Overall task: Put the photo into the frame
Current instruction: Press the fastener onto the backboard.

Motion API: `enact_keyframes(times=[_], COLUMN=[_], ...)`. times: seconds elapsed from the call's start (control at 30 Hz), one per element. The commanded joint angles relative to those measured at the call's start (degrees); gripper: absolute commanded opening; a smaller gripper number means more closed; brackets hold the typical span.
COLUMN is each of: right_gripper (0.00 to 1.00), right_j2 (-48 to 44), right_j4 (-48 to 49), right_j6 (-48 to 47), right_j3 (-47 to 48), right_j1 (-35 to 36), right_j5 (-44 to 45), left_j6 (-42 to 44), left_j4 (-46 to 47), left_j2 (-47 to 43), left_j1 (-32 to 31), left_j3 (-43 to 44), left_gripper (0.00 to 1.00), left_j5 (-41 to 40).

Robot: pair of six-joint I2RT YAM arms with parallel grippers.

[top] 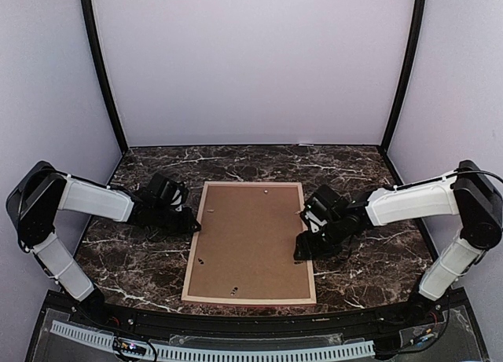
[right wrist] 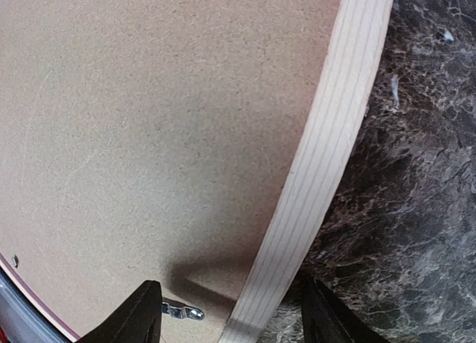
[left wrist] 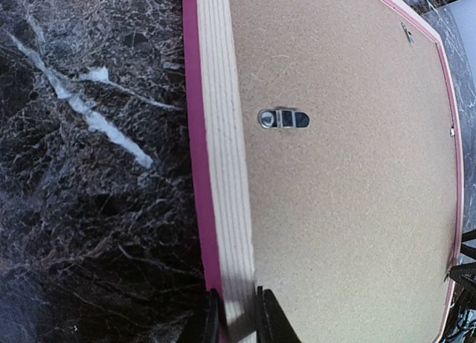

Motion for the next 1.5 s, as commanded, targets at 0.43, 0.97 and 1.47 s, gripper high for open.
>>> enact_keyframes(times=[0.43,0.97,1.47], right_gripper=[0.63,0.54,0.48], right_j2=[4.2,4.3,1.5], right_j4=[-7.9,-13.5,-15.3], right_j6=[-7.1,-11.2,-14.6], right_j3=[4.0,4.2,2.5], right_j1=[3.2,3.2,3.1], right_j5=[0.9,3.3,1.7], left_j6=[0.3,0.6,0.7], left_j4=[-1.0,-1.3,-1.4], left_j2=[1.0,0.6,0.2], left_j1=[-0.8,-0.8,-0.8], left_j3=[-1.9,-1.9,-2.1], left_gripper=[0.0,0.0,0.0], left_j5=[2.2,2.1,1.9])
